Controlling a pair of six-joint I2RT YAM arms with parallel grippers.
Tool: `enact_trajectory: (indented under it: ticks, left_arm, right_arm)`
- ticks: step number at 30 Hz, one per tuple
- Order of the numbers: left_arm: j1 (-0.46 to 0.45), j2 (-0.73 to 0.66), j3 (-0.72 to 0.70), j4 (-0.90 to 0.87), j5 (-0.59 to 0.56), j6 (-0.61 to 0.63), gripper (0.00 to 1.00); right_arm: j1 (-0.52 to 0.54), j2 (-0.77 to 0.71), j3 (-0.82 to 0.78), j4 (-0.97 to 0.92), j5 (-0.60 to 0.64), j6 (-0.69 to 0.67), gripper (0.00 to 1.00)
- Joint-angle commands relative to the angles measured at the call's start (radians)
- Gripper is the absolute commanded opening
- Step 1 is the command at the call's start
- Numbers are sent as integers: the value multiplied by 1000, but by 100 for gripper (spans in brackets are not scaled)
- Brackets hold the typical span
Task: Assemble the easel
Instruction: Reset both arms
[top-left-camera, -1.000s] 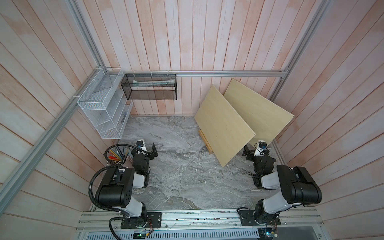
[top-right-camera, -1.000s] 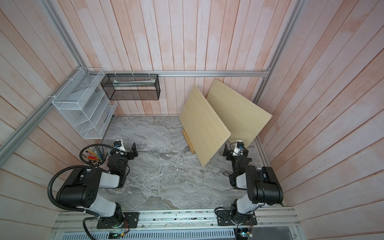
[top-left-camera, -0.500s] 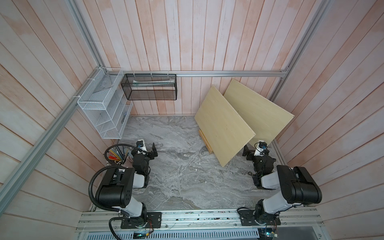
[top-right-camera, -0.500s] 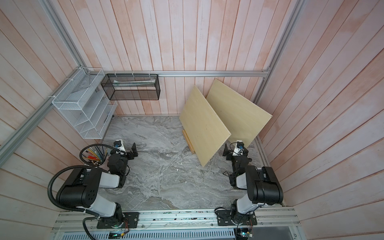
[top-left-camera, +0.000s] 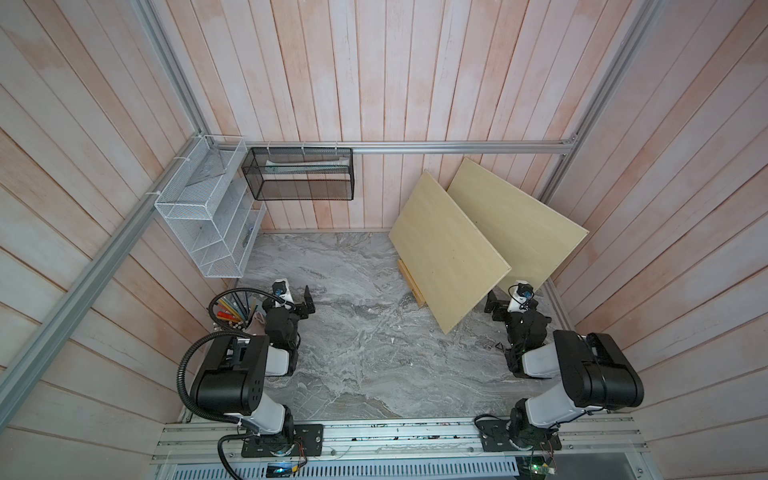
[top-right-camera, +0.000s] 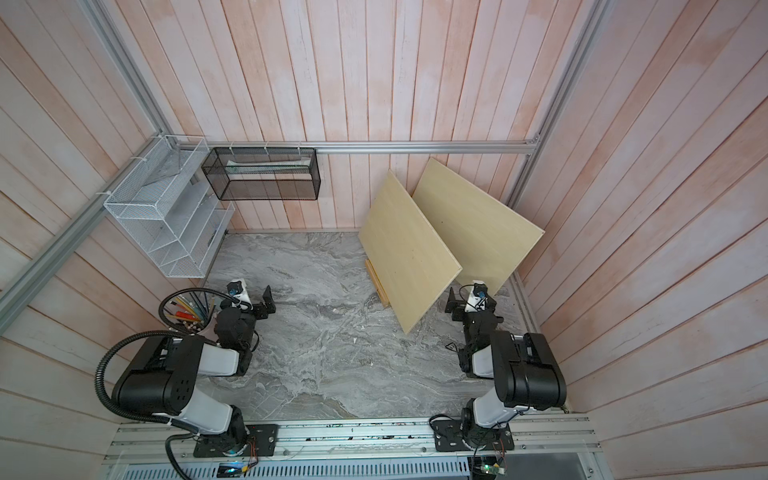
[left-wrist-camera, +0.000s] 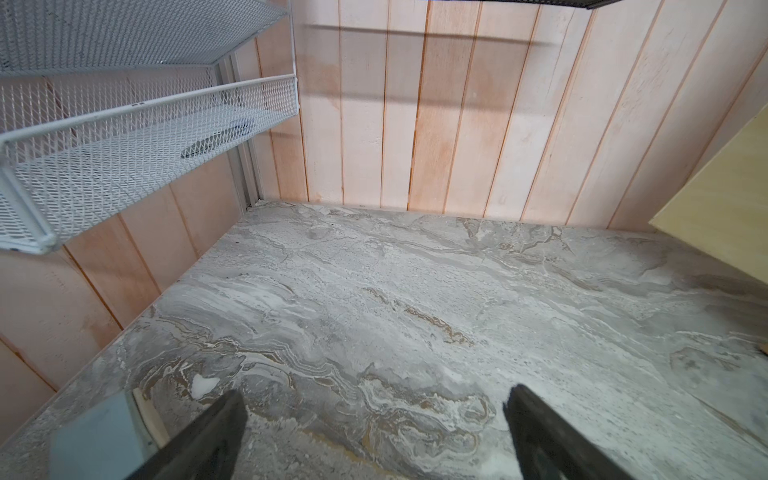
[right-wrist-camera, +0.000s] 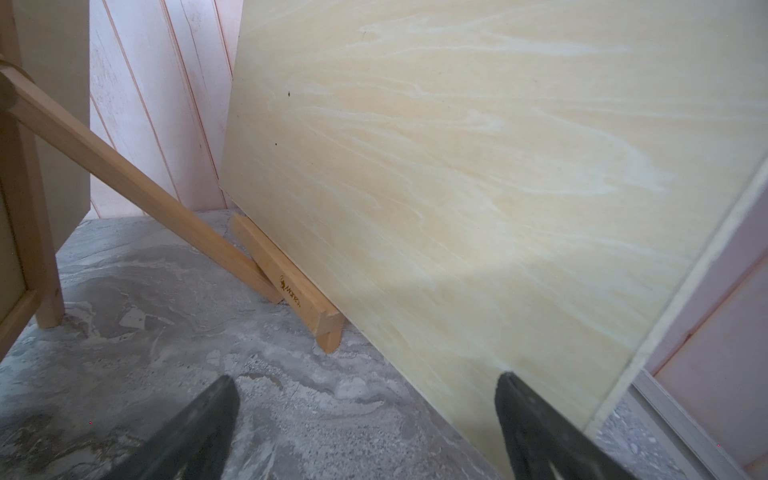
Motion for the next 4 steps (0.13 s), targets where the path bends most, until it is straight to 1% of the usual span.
enact_trajectory:
  ticks: [1,4]
  left_arm:
    - [6,6,6,14,6,0,100]
    - [6,7,6,14,7,-1,100]
  right_arm:
    - [-9,13,17,-2,-18,17,98]
    - [-6,11,10,12,-13,11,98]
